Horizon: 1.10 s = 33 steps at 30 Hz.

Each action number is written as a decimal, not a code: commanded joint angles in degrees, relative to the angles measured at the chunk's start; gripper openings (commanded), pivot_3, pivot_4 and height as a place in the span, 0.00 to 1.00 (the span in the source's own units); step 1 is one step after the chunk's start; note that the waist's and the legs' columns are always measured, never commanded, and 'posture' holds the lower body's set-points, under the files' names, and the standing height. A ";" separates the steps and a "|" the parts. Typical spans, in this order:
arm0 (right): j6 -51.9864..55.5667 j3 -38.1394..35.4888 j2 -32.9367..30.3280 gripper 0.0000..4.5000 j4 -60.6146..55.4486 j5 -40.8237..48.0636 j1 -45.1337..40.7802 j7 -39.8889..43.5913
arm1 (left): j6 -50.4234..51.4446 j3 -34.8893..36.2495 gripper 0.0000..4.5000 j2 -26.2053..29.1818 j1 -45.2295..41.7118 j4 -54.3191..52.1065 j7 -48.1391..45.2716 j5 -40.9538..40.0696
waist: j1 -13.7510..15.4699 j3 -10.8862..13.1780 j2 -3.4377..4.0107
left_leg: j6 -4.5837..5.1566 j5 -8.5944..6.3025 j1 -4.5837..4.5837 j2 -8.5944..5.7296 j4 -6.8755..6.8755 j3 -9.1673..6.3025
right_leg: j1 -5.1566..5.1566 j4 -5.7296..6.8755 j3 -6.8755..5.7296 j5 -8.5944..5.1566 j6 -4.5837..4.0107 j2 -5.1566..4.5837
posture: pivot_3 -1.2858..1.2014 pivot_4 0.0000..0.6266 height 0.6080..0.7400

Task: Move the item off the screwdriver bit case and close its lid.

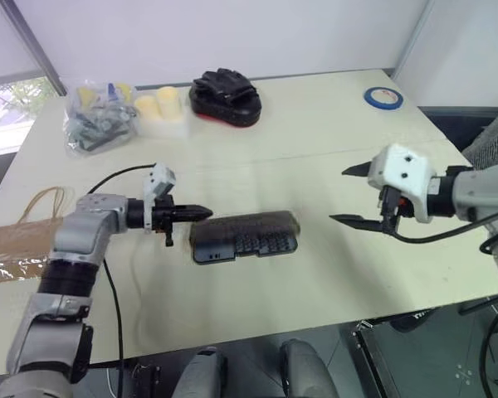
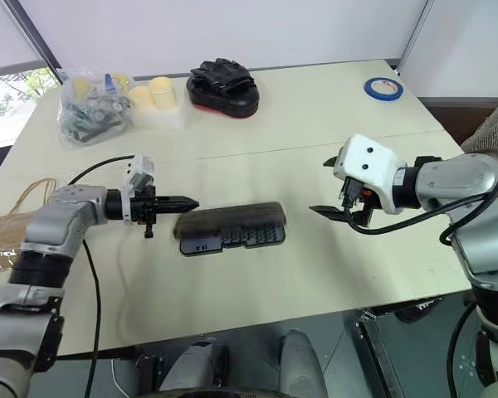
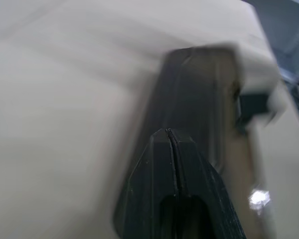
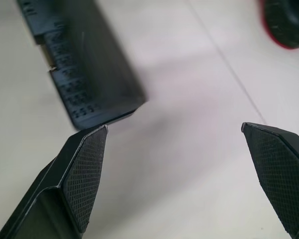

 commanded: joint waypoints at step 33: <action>16.48 3.81 11.05 0.99 -7.55 25.04 0.97 -9.34 | -14.66 -13.07 0.00 0.28 -0.52 9.42 -2.24 9.56 | 1.64 -0.52 0.51 | 0.39 -0.21 0.54 0.00 -0.01 0.01 | 0.75 -0.33 -0.09 -0.01 -0.01 0.04 | 0.52 0.24 1.00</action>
